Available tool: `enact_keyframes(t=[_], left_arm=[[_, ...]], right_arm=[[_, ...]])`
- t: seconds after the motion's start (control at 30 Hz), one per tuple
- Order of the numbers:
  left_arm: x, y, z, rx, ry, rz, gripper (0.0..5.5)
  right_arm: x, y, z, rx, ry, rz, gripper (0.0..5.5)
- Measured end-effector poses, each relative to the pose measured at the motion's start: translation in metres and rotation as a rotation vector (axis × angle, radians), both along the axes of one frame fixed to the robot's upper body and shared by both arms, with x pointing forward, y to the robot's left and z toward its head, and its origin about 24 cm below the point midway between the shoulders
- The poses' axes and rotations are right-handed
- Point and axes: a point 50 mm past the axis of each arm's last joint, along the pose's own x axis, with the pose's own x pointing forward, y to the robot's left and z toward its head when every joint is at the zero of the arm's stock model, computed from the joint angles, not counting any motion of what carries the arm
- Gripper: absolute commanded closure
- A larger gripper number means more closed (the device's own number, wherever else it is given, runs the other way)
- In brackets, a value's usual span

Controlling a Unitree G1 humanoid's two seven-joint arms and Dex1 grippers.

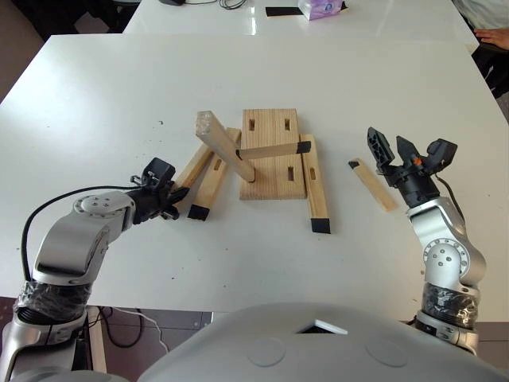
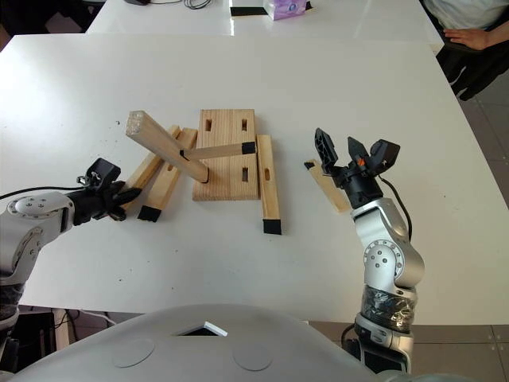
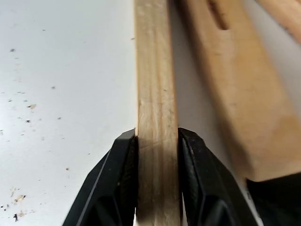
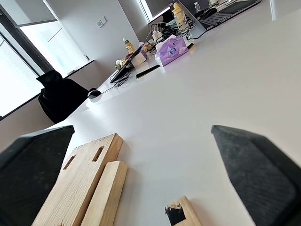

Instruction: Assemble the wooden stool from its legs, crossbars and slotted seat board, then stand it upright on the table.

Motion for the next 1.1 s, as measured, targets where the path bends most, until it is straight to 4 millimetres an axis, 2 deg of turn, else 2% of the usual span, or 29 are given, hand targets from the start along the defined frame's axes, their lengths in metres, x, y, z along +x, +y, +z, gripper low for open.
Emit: enact_keyframes(t=[0.17, 0.3, 0.37, 0.43, 0.5, 0.63, 0.77, 0.83, 0.9, 0.97, 1.1], left_arm=[[0.009, 0.007, 0.001, 0.008, -0.028, 0.052, 4.40], [0.032, 0.013, 0.020, -0.035, -0.168, 0.123, 4.40], [0.048, 0.012, 0.040, -0.117, -0.316, 0.157, 4.40], [0.062, 0.006, 0.070, -0.195, -0.516, 0.134, 4.40], [0.071, 0.001, 0.102, -0.262, -0.733, 0.115, 4.40], [0.075, -0.002, 0.158, -0.305, -1.050, 0.097, 4.40], [0.072, -0.007, 0.193, -0.287, -1.228, 0.027, 4.40], [0.067, -0.019, 0.215, -0.249, -1.333, -0.075, 4.40], [0.063, -0.033, 0.221, -0.193, -1.386, -0.174, 4.40], [0.061, -0.045, 0.221, -0.108, -1.400, -0.283, 4.41], [0.058, -0.061, 0.215, -0.074, -1.407, -0.408, 4.41]], right_arm=[[0.002, 0.000, 0.001, -0.002, -0.004, 0.002, 0.10], [0.010, -0.003, 0.006, -0.018, -0.019, 0.010, 0.10], [0.018, -0.007, 0.012, -0.027, -0.029, -0.002, 0.10], [0.029, -0.008, 0.024, -0.050, -0.048, 0.009, 0.10], [0.043, -0.004, 0.044, -0.062, -0.094, 0.060, 0.10], [0.066, 0.020, 0.098, -0.064, -0.231, 0.249, 0.10], [0.075, 0.043, 0.138, -0.039, -0.303, 0.417, 0.10], [0.076, 0.060, 0.160, -0.019, -0.349, 0.511, 0.10], [0.074, 0.076, 0.170, 0.010, -0.368, 0.599, 0.10], [0.069, 0.091, 0.177, 0.022, -0.380, 0.693, 0.10], [0.058, 0.119, 0.204, 0.033, -0.443, 0.845, 0.10]])
